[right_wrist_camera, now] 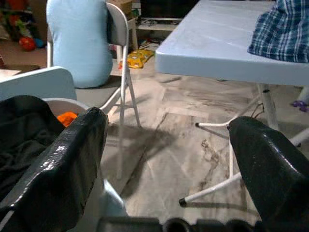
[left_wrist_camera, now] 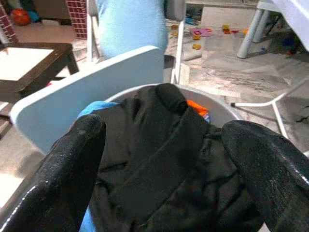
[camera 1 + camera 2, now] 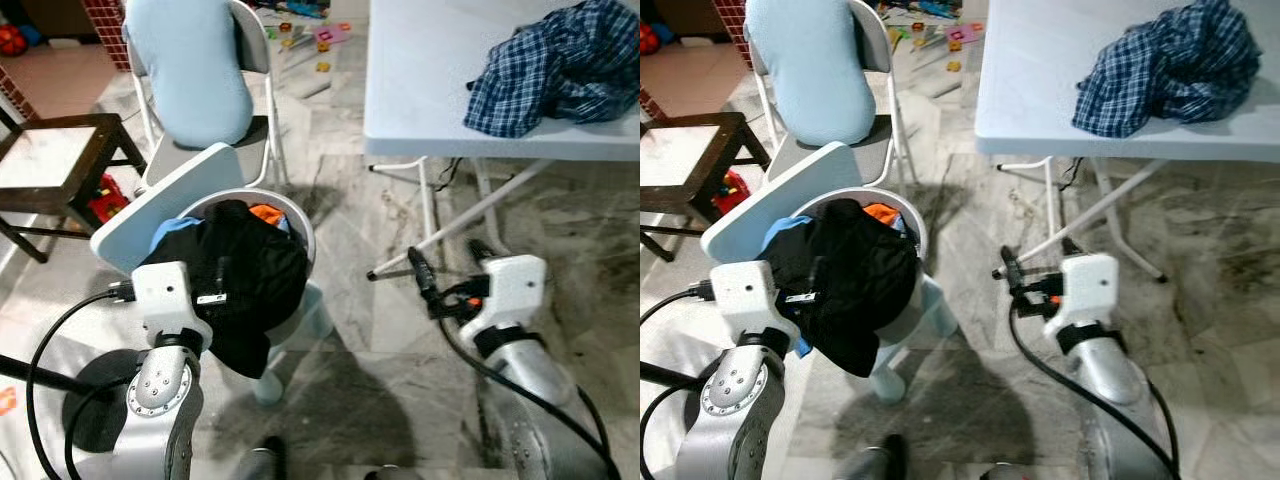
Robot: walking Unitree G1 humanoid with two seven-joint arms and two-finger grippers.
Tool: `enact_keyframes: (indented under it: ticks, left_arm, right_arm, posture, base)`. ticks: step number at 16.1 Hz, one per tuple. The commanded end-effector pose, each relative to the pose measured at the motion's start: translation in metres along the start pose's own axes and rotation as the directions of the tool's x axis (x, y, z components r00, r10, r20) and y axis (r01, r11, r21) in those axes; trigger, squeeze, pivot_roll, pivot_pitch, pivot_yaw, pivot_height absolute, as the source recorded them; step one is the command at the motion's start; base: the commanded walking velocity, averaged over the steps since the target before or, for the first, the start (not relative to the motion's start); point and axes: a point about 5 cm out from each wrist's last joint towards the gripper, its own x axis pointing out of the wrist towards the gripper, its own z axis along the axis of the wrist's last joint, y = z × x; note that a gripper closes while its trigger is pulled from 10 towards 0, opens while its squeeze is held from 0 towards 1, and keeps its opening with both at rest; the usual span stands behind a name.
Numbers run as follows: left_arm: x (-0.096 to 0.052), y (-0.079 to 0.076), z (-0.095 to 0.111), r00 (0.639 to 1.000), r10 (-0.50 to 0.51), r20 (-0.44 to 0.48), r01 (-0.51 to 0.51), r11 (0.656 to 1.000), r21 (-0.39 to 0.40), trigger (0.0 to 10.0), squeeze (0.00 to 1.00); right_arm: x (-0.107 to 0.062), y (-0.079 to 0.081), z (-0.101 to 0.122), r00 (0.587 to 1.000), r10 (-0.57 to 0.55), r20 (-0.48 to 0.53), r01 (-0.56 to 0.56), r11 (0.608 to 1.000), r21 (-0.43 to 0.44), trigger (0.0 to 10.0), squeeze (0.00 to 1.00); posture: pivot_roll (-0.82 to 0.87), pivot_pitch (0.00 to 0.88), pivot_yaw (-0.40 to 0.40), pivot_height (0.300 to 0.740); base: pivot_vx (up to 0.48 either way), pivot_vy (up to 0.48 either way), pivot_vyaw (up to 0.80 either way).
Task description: Hang hanger
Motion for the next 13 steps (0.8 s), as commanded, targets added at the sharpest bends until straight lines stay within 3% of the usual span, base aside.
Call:
enact_keyframes:
  ticks: [1, 7, 9, 13]
  left_arm:
    - [-0.002, 0.008, -0.003, 1.000, 0.021, -0.021, -0.021, 1.000, 0.010, 10.0, 0.00]
    - [-0.002, 0.008, -0.008, 0.997, 0.039, -0.059, -0.039, 0.999, 0.010, 10.0, 0.00]
    - [0.001, 0.009, -0.026, 0.976, 0.068, -0.209, -0.087, 0.993, -0.083, 10.0, 0.00]
    - [0.015, 0.013, -0.045, 0.937, 0.091, -0.337, -0.179, 0.954, -0.242, 10.0, 0.00]
  right_arm:
    - [0.001, 0.006, 0.000, 1.000, 0.019, 0.003, -0.019, 1.000, 0.017, 10.0, 0.00]
    - [0.002, 0.010, 0.000, 0.999, 0.036, 0.001, -0.036, 0.999, 0.032, 10.0, 0.00]
    - [0.004, 0.010, 0.000, 0.999, 0.036, 0.000, -0.036, 0.999, 0.034, 10.0, 0.00]
    - [0.005, 0.011, 0.002, 0.999, 0.040, 0.001, -0.040, 0.999, 0.030, 10.0, 0.00]
  posture:
    - [-0.04, 0.211, 0.004, 0.740]
    - [-0.04, 0.207, 0.004, 0.740]
    - [-0.04, 0.213, 0.002, 0.740]
    - [-0.06, 0.221, -0.004, 0.740]
  base:
    - [0.000, 0.000, 0.00]
    - [0.000, 0.000, 0.00]
    - [0.000, 0.000, 0.00]
    - [0.000, 0.000, 0.00]
